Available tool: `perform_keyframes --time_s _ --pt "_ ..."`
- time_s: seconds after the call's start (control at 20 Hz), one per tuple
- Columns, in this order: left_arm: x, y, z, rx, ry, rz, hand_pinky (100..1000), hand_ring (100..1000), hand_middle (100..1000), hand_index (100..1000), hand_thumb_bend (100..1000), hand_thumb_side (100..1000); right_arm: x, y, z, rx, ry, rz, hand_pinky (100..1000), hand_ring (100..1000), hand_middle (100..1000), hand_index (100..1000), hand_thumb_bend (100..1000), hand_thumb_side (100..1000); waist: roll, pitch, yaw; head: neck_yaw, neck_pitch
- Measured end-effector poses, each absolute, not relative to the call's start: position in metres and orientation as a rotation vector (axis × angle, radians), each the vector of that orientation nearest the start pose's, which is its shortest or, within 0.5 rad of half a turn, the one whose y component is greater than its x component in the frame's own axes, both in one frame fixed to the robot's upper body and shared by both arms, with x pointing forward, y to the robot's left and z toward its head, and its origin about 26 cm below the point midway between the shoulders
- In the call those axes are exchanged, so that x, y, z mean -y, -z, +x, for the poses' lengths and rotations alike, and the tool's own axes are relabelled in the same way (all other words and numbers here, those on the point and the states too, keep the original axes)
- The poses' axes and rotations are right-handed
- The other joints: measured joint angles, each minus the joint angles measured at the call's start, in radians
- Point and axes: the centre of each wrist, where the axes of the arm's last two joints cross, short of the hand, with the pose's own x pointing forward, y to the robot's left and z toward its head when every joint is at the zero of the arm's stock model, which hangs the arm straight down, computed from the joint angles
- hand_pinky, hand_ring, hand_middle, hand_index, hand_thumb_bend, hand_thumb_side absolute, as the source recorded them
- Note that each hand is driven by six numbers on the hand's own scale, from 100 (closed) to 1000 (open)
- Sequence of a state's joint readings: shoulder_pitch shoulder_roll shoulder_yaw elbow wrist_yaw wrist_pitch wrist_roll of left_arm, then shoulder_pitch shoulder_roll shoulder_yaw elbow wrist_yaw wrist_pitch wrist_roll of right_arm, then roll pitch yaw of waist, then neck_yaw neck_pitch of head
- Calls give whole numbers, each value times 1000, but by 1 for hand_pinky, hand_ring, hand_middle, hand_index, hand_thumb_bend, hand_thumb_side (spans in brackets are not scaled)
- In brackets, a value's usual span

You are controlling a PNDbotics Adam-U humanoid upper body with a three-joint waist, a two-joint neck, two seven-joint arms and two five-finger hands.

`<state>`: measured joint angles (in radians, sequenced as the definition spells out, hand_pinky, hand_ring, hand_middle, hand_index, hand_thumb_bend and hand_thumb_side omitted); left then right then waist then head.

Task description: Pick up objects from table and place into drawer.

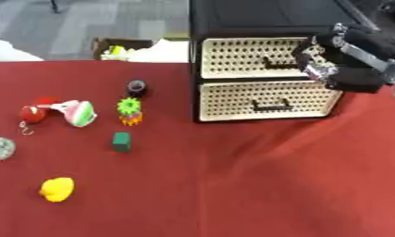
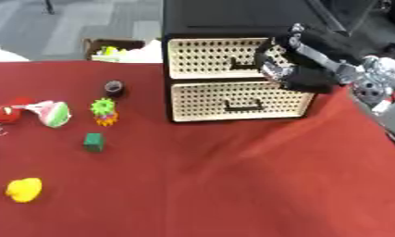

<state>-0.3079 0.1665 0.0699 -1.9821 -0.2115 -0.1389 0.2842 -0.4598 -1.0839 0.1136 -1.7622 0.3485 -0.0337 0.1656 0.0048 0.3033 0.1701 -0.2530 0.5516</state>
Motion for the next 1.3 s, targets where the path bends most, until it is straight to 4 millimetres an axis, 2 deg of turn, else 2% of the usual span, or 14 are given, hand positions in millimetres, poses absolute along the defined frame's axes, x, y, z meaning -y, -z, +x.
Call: perform_keyframes --time_s 0.8,1.3 --pt "-250 -190 304 2452 -22 441 652 541 665 745 100 807 368 -287 333 1686 -1373 -1043 100 100 100 770 100 1000 2 10 10 -3 -9" --pt "-250 -191 304 2457 -22 435 652 540 666 745 100 807 367 -289 335 1662 -1402 -1037 100 100 100 755 100 1000 -1 11 13 -3 -9"
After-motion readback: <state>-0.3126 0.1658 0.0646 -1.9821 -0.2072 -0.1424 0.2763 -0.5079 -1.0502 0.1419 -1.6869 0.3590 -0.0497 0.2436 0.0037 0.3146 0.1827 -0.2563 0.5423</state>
